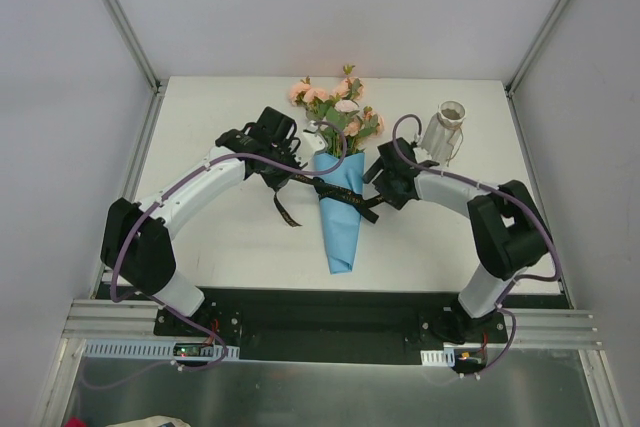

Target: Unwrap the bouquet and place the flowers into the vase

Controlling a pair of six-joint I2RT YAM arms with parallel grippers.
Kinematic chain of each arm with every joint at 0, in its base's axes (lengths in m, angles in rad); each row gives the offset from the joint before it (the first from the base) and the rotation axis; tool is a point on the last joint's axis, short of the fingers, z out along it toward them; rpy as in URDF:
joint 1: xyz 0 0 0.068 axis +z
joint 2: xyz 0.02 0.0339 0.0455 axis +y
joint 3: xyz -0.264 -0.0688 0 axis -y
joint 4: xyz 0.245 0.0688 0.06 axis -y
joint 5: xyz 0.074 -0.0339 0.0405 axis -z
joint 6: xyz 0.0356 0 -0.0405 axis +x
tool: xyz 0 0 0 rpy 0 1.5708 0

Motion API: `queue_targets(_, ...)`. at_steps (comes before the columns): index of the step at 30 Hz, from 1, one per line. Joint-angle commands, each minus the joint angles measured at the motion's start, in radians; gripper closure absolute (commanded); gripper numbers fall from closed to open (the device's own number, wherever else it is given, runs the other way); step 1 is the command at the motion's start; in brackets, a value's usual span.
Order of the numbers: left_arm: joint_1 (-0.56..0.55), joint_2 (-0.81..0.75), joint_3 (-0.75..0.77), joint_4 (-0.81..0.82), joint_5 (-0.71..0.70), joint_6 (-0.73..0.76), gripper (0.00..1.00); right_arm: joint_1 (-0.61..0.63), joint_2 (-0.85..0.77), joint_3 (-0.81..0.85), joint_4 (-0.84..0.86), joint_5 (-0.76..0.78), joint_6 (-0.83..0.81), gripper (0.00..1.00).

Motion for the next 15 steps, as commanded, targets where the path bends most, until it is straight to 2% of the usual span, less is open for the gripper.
queue_targets(1, 0.002, -0.044, -0.001, -0.019, -0.022, 0.015, 1.00, 0.011, 0.058, 0.104, -0.240, 0.031, 0.036, 0.25)
queue_targets(5, 0.002, -0.042, 0.002, -0.017, -0.027, 0.021, 1.00, 0.019, 0.053, 0.114, -0.363, 0.061, 0.011, 0.39)
queue_targets(10, 0.002, -0.033, 0.017, -0.019, -0.025, 0.016, 1.00, 0.014, -0.008, 0.019, -0.311, 0.078, 0.034, 0.55)
queue_targets(12, 0.002, -0.032, 0.022, -0.017, -0.024, 0.015, 1.00, 0.023, -0.089, -0.067, -0.191, 0.063, 0.025, 0.53)
queue_targets(13, 0.002, -0.033, 0.022, -0.017, -0.025, 0.013, 1.00, 0.025, -0.121, -0.098, -0.079, 0.051, 0.016, 0.43)
queue_targets(15, 0.000, -0.035, 0.020, -0.019, -0.029, 0.016, 1.00, 0.028, -0.194, -0.159, 0.000, 0.020, -0.009, 0.35)
